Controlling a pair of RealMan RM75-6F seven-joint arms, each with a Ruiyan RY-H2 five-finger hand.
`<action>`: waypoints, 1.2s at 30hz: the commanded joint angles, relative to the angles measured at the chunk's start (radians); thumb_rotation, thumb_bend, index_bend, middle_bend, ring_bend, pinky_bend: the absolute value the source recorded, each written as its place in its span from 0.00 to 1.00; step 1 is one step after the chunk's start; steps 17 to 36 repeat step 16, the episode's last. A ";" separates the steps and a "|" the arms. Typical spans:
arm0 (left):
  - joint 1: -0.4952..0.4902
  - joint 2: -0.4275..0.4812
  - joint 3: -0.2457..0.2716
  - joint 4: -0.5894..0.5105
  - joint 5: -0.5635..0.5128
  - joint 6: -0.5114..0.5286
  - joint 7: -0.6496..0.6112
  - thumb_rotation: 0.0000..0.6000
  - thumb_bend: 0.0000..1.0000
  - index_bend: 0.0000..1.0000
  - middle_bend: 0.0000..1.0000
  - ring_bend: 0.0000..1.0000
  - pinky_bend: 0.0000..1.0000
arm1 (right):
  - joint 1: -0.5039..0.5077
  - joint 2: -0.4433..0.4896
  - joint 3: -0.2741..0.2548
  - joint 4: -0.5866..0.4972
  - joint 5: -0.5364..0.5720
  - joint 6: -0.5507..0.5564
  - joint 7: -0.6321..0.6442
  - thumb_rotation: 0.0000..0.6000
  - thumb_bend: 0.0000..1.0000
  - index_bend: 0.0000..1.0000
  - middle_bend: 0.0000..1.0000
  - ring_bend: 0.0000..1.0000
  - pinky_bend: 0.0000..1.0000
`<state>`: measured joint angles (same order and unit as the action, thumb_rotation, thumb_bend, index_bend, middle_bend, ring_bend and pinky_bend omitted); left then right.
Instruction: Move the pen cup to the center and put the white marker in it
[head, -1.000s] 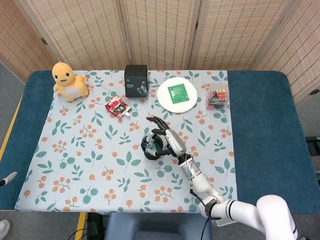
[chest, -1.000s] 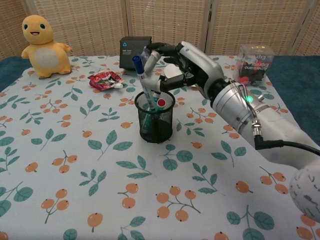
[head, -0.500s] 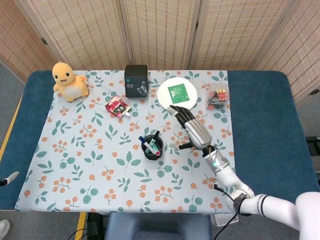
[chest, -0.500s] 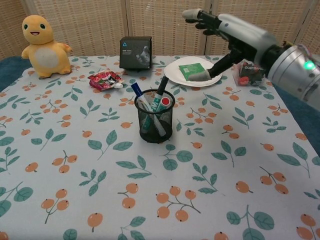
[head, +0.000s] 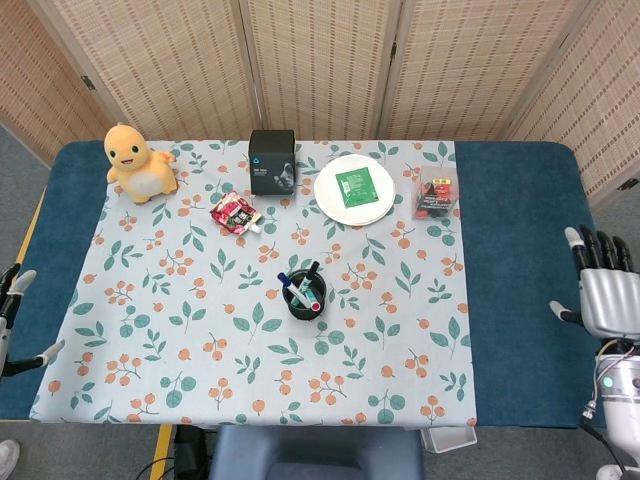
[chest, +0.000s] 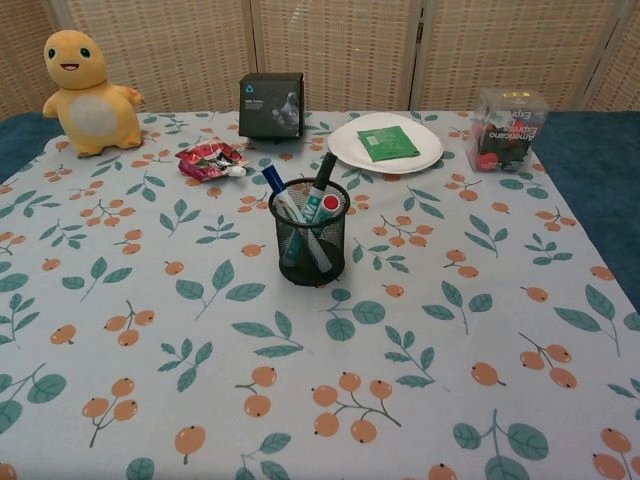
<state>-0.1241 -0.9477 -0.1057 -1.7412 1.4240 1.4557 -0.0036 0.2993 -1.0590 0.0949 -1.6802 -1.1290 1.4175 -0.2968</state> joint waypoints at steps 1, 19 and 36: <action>-0.010 -0.049 0.000 0.045 -0.022 -0.005 0.074 1.00 0.13 0.00 0.00 0.00 0.23 | -0.062 -0.056 -0.021 0.080 0.018 0.061 0.000 1.00 0.10 0.00 0.00 0.00 0.00; 0.019 -0.201 0.013 0.201 -0.015 0.066 0.136 1.00 0.13 0.00 0.00 0.00 0.23 | -0.178 -0.103 -0.003 0.164 -0.050 0.150 0.117 1.00 0.11 0.00 0.00 0.00 0.00; 0.019 -0.201 0.013 0.201 -0.015 0.066 0.136 1.00 0.13 0.00 0.00 0.00 0.23 | -0.178 -0.103 -0.003 0.164 -0.050 0.150 0.117 1.00 0.11 0.00 0.00 0.00 0.00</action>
